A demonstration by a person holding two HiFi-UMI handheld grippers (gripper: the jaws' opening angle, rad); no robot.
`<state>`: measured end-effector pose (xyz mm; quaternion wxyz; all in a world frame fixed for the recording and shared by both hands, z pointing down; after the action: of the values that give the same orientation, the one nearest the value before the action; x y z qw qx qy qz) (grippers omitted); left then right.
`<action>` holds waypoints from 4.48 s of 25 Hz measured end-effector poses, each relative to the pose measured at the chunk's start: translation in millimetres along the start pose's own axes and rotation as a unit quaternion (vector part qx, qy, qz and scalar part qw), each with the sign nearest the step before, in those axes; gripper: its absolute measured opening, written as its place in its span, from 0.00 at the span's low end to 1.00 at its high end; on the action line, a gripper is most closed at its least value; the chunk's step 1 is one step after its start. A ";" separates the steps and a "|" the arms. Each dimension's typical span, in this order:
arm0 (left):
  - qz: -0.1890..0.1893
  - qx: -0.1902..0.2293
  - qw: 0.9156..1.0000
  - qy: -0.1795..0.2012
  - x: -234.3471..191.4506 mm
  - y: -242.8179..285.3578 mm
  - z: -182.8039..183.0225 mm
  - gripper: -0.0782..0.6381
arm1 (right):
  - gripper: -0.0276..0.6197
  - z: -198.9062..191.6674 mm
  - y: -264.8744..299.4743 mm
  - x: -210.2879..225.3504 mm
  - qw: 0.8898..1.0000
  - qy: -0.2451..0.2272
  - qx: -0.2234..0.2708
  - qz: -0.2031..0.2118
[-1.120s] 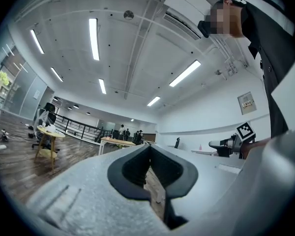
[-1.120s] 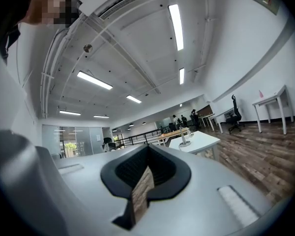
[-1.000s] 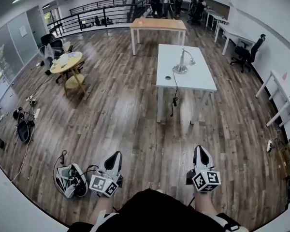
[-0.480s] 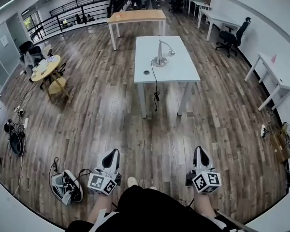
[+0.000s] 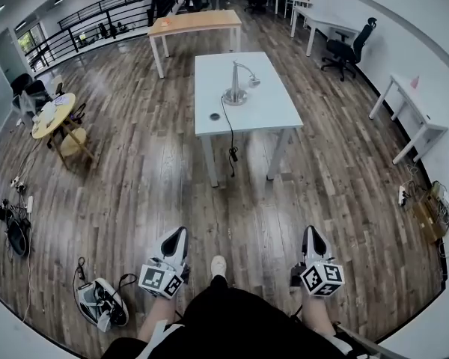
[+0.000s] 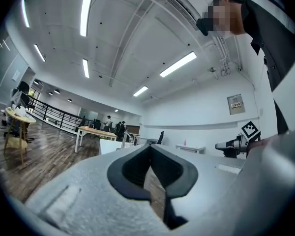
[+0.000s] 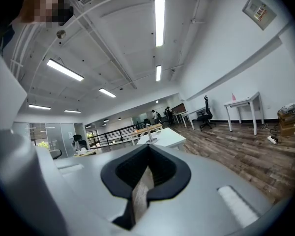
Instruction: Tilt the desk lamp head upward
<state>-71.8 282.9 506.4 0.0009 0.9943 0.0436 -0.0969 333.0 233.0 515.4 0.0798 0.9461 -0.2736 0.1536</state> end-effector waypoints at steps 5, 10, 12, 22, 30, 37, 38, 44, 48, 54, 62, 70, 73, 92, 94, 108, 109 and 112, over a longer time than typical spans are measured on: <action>0.005 0.018 1.000 0.006 -26.2 46.5 15.1 0.11 | 0.05 14.6 55.5 -1.3 1.000 -0.009 0.009 0.011; 0.012 0.027 1.000 0.010 -54.3 84.7 22.3 0.11 | 0.05 22.9 107.8 -3.2 1.000 -0.018 0.012 0.020; 0.009 0.024 1.000 0.010 -64.0 98.4 22.2 0.11 | 0.05 24.5 123.7 -2.1 1.000 -0.019 0.011 0.018; -0.002 0.006 1.000 0.003 -107.1 140.7 16.3 0.11 | 0.05 16.0 183.9 -13.0 1.000 -0.024 -0.005 0.012; -0.007 -0.009 1.000 0.000 -122.0 173.4 3.0 0.11 | 0.05 15.7 213.9 6.5 1.000 -0.015 -0.016 0.000; 0.018 -0.002 1.000 0.002 -122.3 222.8 -2.6 0.11 | 0.05 32.7 266.5 40.1 0.999 -0.028 -0.015 0.022; 0.023 -0.003 1.000 0.002 -120.5 231.8 -3.9 0.11 | 0.05 36.2 274.4 47.7 0.999 -0.029 -0.016 0.025; 0.017 0.002 1.000 0.002 -104.6 289.4 0.2 0.11 | 0.05 59.4 322.3 91.7 0.999 -0.030 -0.006 0.035; 0.019 0.011 1.000 0.007 -93.9 326.8 4.0 0.11 | 0.05 71.0 349.8 122.4 0.999 -0.024 0.000 0.041; 0.033 0.009 0.999 0.009 -74.7 373.9 2.8 0.11 | 0.05 88.7 377.1 170.8 0.999 -0.007 0.003 0.045; 0.037 0.009 0.999 0.003 -49.6 426.4 -5.3 0.11 | 0.05 101.6 401.7 215.9 0.998 -0.003 -0.003 0.057; 0.032 -0.016 0.999 0.010 -58.5 461.9 -17.0 0.11 | 0.05 90.1 433.8 232.1 0.998 0.013 -0.021 0.051; 0.026 -0.018 0.999 0.013 -67.7 484.7 -22.2 0.11 | 0.05 96.0 454.0 233.8 0.998 -0.005 -0.024 0.051; -0.043 -0.022 0.999 0.016 -132.5 650.7 -21.6 0.11 | 0.05 115.0 620.0 227.9 0.997 -0.024 -0.024 0.072; -0.052 -0.030 0.998 0.014 -136.4 660.2 -25.4 0.11 | 0.05 112.3 630.6 226.6 0.997 -0.014 -0.027 0.074; -0.127 -0.105 0.986 0.040 -149.5 713.0 -71.2 0.11 | 0.05 81.7 691.3 215.4 0.990 0.099 -0.030 0.096; -0.134 -0.117 0.983 0.041 -147.7 715.5 -77.8 0.11 | 0.05 78.6 692.3 215.1 0.990 0.101 -0.033 0.096; -0.149 -0.156 0.976 0.042 -142.9 725.9 -100.3 0.11 | 0.08 70.4 697.8 216.3 0.987 0.112 -0.041 0.107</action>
<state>-129.1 -451.6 627.5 0.1393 0.9676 0.2054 -0.0460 145.6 -474.7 568.3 0.1317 0.8840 -0.3690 0.2551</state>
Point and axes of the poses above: the fingertips, and each gripper's own axes: y forward along the fingers, x to its right, z out of its top, the point moved 6 cm from there along -y, backward along the fingers, and after that the axes turned 15 degrees about z, right-handed, at the moved point
